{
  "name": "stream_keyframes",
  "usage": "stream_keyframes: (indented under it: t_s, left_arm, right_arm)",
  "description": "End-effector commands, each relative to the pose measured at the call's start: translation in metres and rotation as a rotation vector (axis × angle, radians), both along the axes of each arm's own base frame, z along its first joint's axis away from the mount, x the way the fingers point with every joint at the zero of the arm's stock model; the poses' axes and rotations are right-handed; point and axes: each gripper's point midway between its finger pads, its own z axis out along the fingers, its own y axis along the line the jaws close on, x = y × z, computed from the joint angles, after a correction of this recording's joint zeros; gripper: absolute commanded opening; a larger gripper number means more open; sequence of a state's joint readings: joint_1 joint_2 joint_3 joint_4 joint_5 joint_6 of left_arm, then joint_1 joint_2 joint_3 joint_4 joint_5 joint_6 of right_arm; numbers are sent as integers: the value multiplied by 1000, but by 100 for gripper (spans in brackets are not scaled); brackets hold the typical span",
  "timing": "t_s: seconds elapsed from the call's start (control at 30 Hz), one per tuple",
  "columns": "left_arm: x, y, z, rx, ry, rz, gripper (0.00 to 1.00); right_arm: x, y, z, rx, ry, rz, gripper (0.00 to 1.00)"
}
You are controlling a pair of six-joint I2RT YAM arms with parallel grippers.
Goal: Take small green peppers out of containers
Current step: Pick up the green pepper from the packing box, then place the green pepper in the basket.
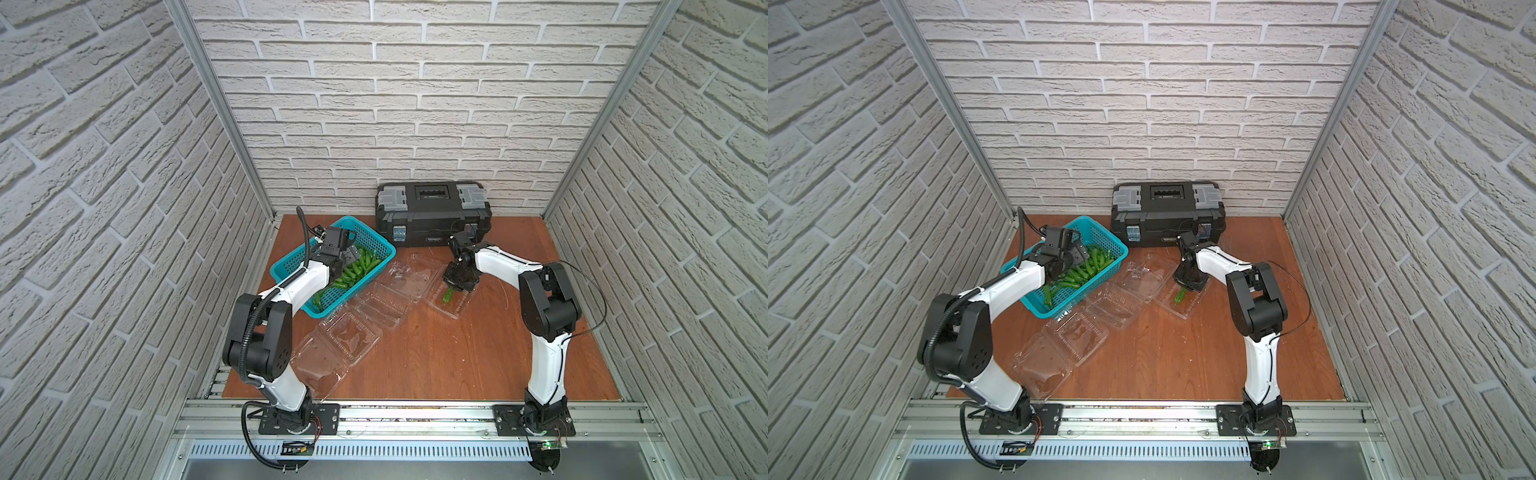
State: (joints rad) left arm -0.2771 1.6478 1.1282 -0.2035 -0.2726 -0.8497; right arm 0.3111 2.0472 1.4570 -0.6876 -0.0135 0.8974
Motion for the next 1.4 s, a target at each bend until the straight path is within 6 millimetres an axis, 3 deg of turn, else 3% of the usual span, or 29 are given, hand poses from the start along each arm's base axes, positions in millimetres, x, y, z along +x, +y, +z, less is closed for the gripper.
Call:
stream_keyframes:
  t_s: [0.0, 0.2, 0.3, 0.57, 0.7, 0.83, 0.87, 1.0, 1.07, 1.1, 1.2, 1.27, 1.37]
  left_arm:
    - [10, -3, 14, 1, -45, 4, 93]
    - [12, -3, 13, -3, -47, 9, 93]
    - [12, -1, 14, 1, -49, 17, 93]
    - [1, 20, 13, 60, -28, 79, 94]
    - [-7, 34, 14, 97, -20, 111, 95]
    - [-17, 48, 14, 127, -9, 146, 97]
    - [-19, 51, 14, 134, -7, 153, 98]
    - [-25, 60, 19, 159, -19, 171, 98]
    - [-28, 67, 24, 185, -35, 184, 98]
    - [-29, 69, 27, 198, -45, 188, 98]
    - [-32, 82, 37, 261, -90, 212, 98]
    - [-36, 94, 49, 332, -132, 234, 98]
    - [-38, 105, 72, 425, -217, 231, 98]
  right_arm:
    - [2, -1, 14, -30, -40, 44, 3]
    - [20, 13, 73, -32, -251, 139, 3]
    - [28, 35, 104, -18, -349, 238, 3]
    - [63, 172, 179, 445, -640, 542, 6]
    - [95, 231, 197, 720, -676, 571, 9]
    - [122, 267, 217, 1005, -706, 503, 32]
    - [127, 268, 217, 1037, -708, 479, 44]
    - [131, 249, 210, 983, -736, 443, 74]
    - [132, 221, 209, 906, -789, 409, 95]
    - [131, 205, 209, 861, -820, 389, 100]
    - [127, 136, 202, 619, -918, 311, 100]
    - [114, 83, 208, 393, -971, 283, 100]
    - [89, 20, 214, 79, -1007, 274, 100]
